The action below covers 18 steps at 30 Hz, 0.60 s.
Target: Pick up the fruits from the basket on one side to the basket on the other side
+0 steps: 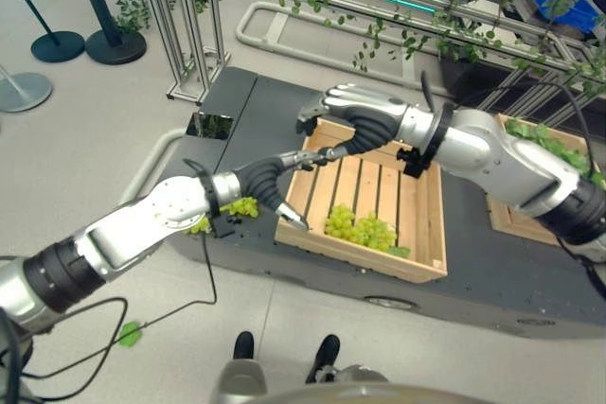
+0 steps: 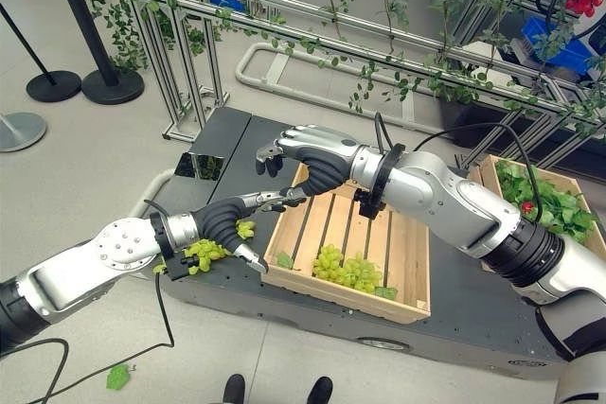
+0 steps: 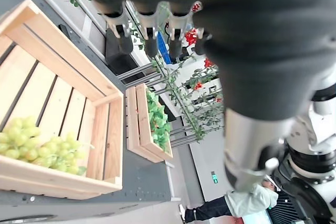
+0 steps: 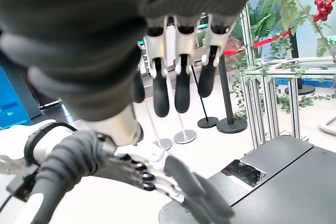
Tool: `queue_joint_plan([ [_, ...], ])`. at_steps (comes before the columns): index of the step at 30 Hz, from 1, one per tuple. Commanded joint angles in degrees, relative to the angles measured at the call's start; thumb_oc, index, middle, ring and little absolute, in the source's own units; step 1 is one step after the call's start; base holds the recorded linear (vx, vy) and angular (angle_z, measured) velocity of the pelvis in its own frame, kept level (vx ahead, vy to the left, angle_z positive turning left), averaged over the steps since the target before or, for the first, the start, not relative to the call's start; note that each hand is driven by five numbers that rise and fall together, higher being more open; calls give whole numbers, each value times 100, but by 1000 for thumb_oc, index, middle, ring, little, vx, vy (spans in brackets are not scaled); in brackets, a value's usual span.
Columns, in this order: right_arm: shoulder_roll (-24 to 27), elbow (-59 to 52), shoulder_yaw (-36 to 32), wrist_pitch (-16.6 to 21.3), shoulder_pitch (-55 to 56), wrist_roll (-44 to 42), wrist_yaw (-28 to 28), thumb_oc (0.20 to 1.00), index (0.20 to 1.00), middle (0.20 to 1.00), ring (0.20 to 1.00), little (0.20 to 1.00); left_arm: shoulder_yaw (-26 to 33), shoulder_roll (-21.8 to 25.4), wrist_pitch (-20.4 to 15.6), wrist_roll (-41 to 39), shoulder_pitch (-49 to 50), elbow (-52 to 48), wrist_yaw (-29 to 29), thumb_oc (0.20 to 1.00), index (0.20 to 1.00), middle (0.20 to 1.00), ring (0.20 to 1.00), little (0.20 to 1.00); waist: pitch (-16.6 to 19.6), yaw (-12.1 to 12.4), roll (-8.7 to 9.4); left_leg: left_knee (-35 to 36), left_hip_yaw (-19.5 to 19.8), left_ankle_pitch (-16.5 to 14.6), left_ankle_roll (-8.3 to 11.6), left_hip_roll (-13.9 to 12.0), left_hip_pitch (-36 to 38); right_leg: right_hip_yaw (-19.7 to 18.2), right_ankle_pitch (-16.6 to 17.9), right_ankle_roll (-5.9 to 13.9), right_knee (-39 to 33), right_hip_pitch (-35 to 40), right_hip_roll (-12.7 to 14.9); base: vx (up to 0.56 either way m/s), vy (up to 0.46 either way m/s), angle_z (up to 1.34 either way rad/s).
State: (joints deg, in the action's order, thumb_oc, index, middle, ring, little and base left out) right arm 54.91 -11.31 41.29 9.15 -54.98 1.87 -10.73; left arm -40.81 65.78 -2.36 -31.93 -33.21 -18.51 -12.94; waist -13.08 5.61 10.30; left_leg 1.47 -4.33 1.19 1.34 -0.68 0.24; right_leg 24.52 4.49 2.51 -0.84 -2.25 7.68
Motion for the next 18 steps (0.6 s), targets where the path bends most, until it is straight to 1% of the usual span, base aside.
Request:
queue_joint_plan([
  [1, 115, -105, -232, -46, 104, 96, 122, 1000, 1000, 1000, 1000, 1000, 606, -13, -228, 134, 217, -84, -17, 1000, 1000, 1000, 1000, 1000, 150, 112, 86, -98, 204, -414, -182, 76, 202, 30, 834, 1037, 257, -283, 661, 0, 0, 0],
  [4, 415, 174, -478, -50, 366, 227, 193, 1000, 1000, 1000, 1000, 1000, 1288, 228, -330, 272, 992, -90, -33, 1000, 1000, 1000, 1000, 1000, 37, 186, 85, -126, 220, -401, -182, 79, 142, 30, 839, 1033, 272, -335, 682, 0, 0, 0],
  [5, 401, 176, -455, -43, 350, 232, 195, 1000, 1000, 1000, 1000, 1000, 1360, 237, -327, 278, 1070, -118, -39, 1000, 1000, 1000, 1000, 1000, 42, 166, 86, -131, 216, -402, -183, 80, 141, 26, 838, 1033, 275, -336, 684, 0, 0, 0],
  [6, 628, 316, -519, -12, 440, 405, 217, 1000, 1000, 1000, 1000, 1000, 1770, 368, -402, 368, 1523, -141, -39, 1000, 1000, 1000, 1000, 1000, -34, 226, 81, -141, 227, -387, -184, 94, 89, 36, 845, 1036, 284, -377, 696, 0, 0, 0],
  [7, 829, 419, -509, 6, 472, 566, 236, 1000, 1000, 1000, 1000, 1000, 1984, 420, -452, 426, 1768, -108, -31, 1000, 1000, 1000, 1000, 1000, -102, 276, 61, -149, 231, -405, -173, 67, 82, 37, 827, 1040, 294, -383, 680, 0, 0, 0],
  [8, 822, 422, -490, 9, 450, 567, 238, 1000, 1000, 1000, 1000, 1000, 2035, 422, -450, 429, 1815, -124, -35, 1000, 1000, 1000, 1000, 1000, -99, 253, 75, -148, 234, -378, -179, 87, 61, 39, 844, 1035, 287, -398, 699, -33, 2, -1],
  [9, 1068, 638, -580, -10, 590, 654, 267, 1000, 1000, 1000, 1000, 1000, 2432, 525, -528, 523, 2271, -113, -43, 1000, 1000, 1000, 1000, 1000, -210, 303, 75, -166, 265, -348, -180, 104, -35, 62, 848, 1035, 296, -462, 716, -35, 4, 1],
  [10, 1057, 636, -572, -4, 582, 656, 268, 1000, 1000, 1000, 1000, 1000, 2494, 530, -529, 526, 2336, -135, -48, 1000, 1000, 1000, 1000, 1000, -206, 288, 81, -170, 264, -349, -181, 105, -40, 61, 847, 1035, 300, -466, 718, -44, 3, 3],
  [11, 1327, 835, -691, -3, 756, 730, 284, 1000, 1000, 1000, 1000, 1000, 2933, 519, -623, 636, 2827, -135, 7, 1000, 1000, 1000, 1000, 1000, -357, 348, 53, -200, 292, -348, -169, 97, -132, 82, 830, 1037, 322, -518, 715, -57, 6, 6],
  [13, 1565, 1066, -751, -25, 829, 834, 354, 1000, 1000, 1000, 1000, 1000, 3327, 472, -699, 684, 3281, -113, 75, 1000, 1000, 1000, 1000, 1000, -532, 388, 38, -259, 345, -295, -162, 123, -308, 100, 849, 1037, 340, -625, 741, -74, 12, 12],
  [14, 1684, 1169, -764, -31, 857, 859, 363, 1000, 1000, 1000, 1000, 1000, 3471, 451, -734, 711, 3445, -99, 113, 1000, 1000, 1000, 1000, 1000, -595, 400, 27, -277, 364, -277, -161, 130, -372, 112, 851, 1035, 342, -659, 756, -33, 12, 21],
  [15, 1679, 1170, -754, -29, 847, 859, 364, 1000, 1000, 1000, 1000, 1000, 3498, 451, -733, 711, 3473, -109, 111, 1000, 1000, 1000, 1000, 1000, -594, 393, 28, -281, 363, -280, -160, 129, -373, 111, 851, 1034, 343, -660, 755, -55, 31, 14],
  [16, 1904, 1444, -810, -52, 940, 878, 401, 1000, 1000, 1000, 1000, 1000, 3722, 284, -789, 659, 3737, 35, 182, 1000, 1000, 1000, 1000, 1000, -772, 444, -20, -347, 419, -231, -150, 157, -564, 140, 864, 1026, 366, -773, 790, -46, 21, 8],
  [17, 1900, 1448, -795, -50, 926, 878, 402, 1000, 1000, 1000, 1000, 1000, 3739, 281, -790, 658, 3753, 30, 180, 1000, 1000, 1000, 1000, 1000, -765, 434, -18, -355, 421, -233, -150, 158, -575, 141, 863, 1026, 370, -782, 792, -87, 39, 9],
  [18, 2066, 1661, -798, -44, 976, 867, 412, 1000, 1000, 1000, 1000, 1000, 3868, 136, -839, 675, 3902, 179, 264, 1000, 1000, 1000, 1000, 1000, -901, 460, -71, -395, 463, -183, -138, 188, -744, 161, 878, 1017, 384, -888, 831, -42, 18, 16],
])
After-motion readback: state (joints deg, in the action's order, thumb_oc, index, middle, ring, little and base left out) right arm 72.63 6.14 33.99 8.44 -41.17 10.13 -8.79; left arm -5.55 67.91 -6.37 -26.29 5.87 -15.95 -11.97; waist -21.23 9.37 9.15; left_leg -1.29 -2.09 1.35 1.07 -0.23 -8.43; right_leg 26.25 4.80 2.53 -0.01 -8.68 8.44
